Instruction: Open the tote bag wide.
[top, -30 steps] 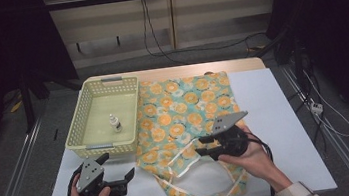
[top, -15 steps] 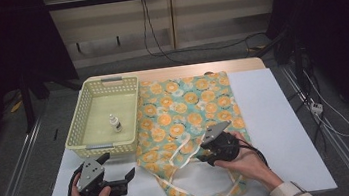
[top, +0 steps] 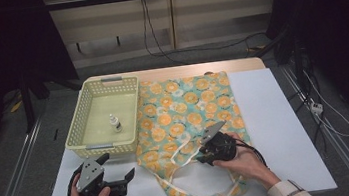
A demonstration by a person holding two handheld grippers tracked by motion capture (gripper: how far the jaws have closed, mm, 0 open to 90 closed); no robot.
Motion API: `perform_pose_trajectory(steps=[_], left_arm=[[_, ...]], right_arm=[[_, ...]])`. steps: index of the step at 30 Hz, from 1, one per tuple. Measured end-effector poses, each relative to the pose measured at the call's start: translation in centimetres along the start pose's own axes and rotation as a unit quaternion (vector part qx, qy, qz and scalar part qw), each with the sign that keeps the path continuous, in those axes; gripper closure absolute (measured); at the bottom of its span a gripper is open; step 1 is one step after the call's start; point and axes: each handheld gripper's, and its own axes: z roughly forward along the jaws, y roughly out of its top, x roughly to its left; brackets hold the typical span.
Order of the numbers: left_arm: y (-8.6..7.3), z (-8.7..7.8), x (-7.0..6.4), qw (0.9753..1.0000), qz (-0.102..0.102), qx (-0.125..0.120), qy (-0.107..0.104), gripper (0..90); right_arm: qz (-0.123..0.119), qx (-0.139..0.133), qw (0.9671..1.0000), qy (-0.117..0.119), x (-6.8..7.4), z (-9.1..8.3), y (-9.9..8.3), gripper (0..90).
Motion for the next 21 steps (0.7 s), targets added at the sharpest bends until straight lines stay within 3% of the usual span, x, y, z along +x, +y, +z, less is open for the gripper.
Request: perform_pose_trajectory(steps=[3,6,9,12,14,21], left_arm=[[0.0,0.0,0.0,1.0,0.001,0.0,0.0,4.7],[0.0,0.1,0.0,1.0,0.0,0.0,-0.001,4.7],[0.0,0.0,0.0,1.0,0.001,0.0,-0.001,4.8],[0.0,0.0,0.0,1.0,0.001,-0.001,0.0,4.7],[0.0,0.0,0.0,1.0,0.0,0.0,-0.002,4.8],[0.0,0.0,-0.1,1.0,0.0,0.0,-0.001,4.8]], right_arm=[[0.016,-0.013,0.9995,0.022,-0.4,-0.5,-0.2,86.6],[0.015,-0.012,0.9996,0.019,-0.5,-0.4,-0.2,90.0],[0.016,-0.007,0.9998,0.011,-0.4,-0.3,-0.2,87.8],[-0.003,0.001,1.0,-0.003,-0.2,0.1,-0.1,81.4],[-0.003,0.003,0.9999,-0.01,-0.1,0.1,-0.1,79.6],[0.036,-0.003,0.9993,0.003,-1.1,0.2,-0.3,87.8]])
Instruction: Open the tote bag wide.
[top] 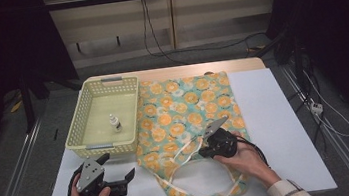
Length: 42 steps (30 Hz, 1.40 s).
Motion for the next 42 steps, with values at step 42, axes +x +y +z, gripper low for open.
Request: perform_pose_trajectory(steps=[42], left_arm=[[-0.1,0.1,0.1,1.0,0.002,0.003,-0.002,4.8]], right_arm=[[0.012,-0.13,0.9907,-0.037,-0.9,-4.9,2.9,90.0]])
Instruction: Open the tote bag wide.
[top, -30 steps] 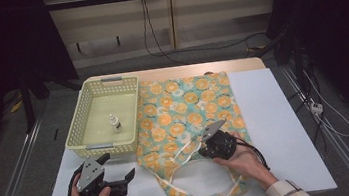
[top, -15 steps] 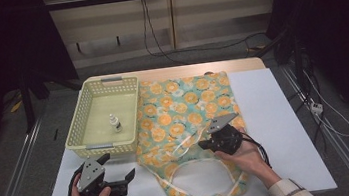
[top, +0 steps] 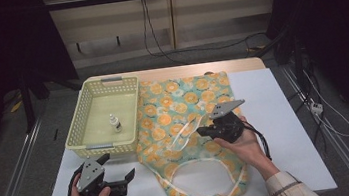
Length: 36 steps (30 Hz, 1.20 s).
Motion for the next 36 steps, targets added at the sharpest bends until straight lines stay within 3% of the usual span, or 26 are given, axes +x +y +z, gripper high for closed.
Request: perform_pose_trajectory(steps=[11,15,28,36], left_arm=[[0.0,-0.1,0.0,1.0,-0.002,0.0,0.002,4.8],[0.0,0.0,0.0,1.0,0.0,0.001,0.001,4.8],[-0.1,0.0,0.1,1.0,-0.002,0.0,0.0,4.8],[-0.3,-0.2,0.3,1.0,-0.006,0.001,0.001,4.8]], right_arm=[[0.019,-0.045,0.9988,0.004,-1.3,-1.0,1.8,90.0],[0.01,-0.05,0.9986,0.013,-1.7,-1.3,2.6,90.0],[0.016,-0.088,0.9959,-0.009,-3.1,-2.6,4.3,90.0],[0.022,-0.083,0.9963,-0.007,-3.5,-2.0,4.4,90.0]])
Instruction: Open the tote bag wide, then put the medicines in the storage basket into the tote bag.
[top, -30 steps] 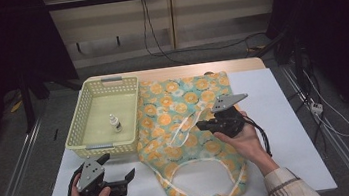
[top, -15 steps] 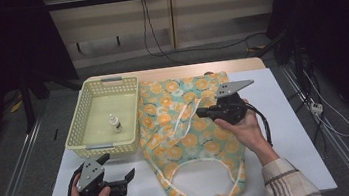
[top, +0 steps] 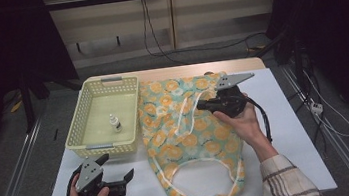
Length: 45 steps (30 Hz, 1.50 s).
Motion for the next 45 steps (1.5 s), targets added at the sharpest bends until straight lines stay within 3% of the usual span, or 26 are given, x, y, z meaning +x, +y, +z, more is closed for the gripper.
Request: perform_pose_trajectory(steps=[11,21,25,28,33,35,39,45], left_arm=[[0.2,-0.6,0.4,0.9999,-0.01,-0.006,0.011,4.9],[1.1,-0.7,1.1,0.9998,-0.018,-0.006,-0.004,6.2],[1.8,-0.8,1.7,0.9997,-0.02,-0.012,0.008,7.3],[2.4,-0.7,2.4,0.9996,-0.027,-0.005,-0.006,8.2],[3.2,-0.6,3.1,0.9996,-0.018,0.003,-0.021,8.3],[3.6,-0.6,3.2,0.9999,-0.008,0.004,-0.012,8.3],[4.1,-0.2,3.6,0.9998,0.0,0.011,-0.015,8.5],[5.5,0.7,5.0,0.9998,-0.001,0.019,-0.007,8.5]], right_arm=[[0.002,0.001,1.0,0.006,0.1,0.7,-0.2,90.0],[0.001,0.002,1.0,0.007,0.1,0.5,-0.2,90.0],[-0.002,0.005,0.9999,0.009,0.2,0.4,-0.2,90.0],[-0.001,0.006,0.9999,0.009,0.2,0.5,-0.4,90.0],[0.002,0.006,0.9999,0.012,0.2,0.4,-0.8,90.0],[0.001,0.007,0.9999,0.012,0.2,0.4,-0.8,90.0],[0.001,0.008,0.9999,0.012,0.2,0.3,-1.0,90.0],[0.002,0.008,0.9999,0.013,0.2,0.5,-1.1,90.0]])
